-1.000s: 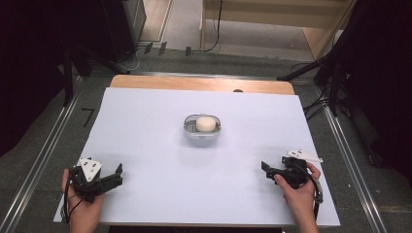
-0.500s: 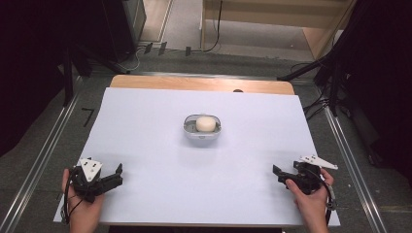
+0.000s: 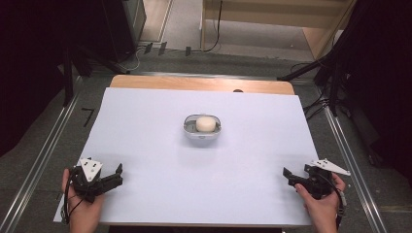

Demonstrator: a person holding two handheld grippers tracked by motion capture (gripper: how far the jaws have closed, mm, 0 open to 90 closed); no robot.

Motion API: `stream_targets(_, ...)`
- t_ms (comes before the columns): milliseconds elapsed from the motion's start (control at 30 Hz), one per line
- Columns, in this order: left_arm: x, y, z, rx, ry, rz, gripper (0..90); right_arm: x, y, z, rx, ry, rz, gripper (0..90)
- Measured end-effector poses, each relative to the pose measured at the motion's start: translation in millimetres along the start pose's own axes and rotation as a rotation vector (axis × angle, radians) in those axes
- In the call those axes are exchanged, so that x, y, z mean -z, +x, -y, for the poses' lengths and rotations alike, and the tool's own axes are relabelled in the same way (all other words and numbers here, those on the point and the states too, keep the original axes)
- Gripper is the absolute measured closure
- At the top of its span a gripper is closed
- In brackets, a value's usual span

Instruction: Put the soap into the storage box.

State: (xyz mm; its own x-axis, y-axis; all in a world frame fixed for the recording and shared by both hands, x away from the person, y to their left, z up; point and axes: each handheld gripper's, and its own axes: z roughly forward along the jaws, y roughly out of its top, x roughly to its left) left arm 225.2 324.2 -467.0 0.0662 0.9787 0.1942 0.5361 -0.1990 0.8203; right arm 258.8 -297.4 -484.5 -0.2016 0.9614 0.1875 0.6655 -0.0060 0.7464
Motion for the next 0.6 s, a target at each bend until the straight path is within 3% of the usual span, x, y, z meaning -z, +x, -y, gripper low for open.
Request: stream_targets(600,0.0,-0.5,0.0,-0.002,0.002,-0.007,4.3,33.2,-42.7,12.3,-0.056,-0.039,0.044,13.2)
